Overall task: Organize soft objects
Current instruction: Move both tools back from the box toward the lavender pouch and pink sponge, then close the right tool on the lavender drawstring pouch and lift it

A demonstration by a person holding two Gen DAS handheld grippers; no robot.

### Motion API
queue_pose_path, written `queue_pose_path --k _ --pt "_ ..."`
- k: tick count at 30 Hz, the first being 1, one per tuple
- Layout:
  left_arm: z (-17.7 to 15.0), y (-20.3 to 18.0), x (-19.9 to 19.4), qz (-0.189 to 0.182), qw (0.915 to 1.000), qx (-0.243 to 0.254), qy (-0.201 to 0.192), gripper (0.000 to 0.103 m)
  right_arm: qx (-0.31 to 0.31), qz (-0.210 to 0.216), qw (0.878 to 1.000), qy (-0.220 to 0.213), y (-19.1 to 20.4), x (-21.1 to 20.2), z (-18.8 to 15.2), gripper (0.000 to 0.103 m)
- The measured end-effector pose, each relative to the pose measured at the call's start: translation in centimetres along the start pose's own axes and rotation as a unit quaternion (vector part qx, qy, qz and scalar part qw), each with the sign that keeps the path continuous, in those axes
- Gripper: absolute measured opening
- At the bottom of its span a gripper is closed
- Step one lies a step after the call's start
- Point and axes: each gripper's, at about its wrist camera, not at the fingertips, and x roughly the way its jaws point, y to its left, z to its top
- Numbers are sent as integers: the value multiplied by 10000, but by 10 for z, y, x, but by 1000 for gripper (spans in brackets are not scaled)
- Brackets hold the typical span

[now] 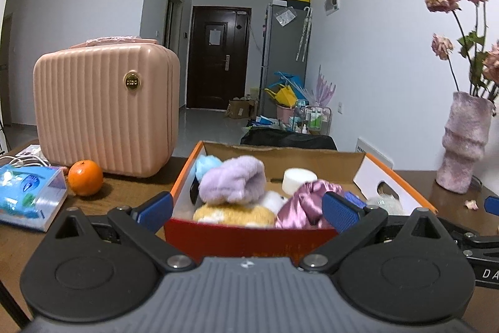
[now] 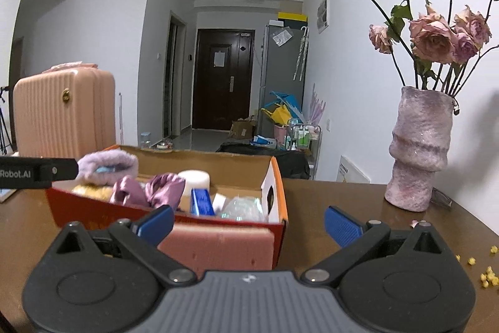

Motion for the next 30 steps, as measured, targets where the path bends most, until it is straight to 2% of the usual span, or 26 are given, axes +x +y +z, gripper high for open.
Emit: queue_pose_path --k 18,30 --pt "-34 4 -62 -129 9992 222 315 103 -134 73 9996 253 6 -67 -34 103" --pt "-42 10 -75 -162 9988 225 396 103 -74 26 9990 451 12 -69 -41 103"
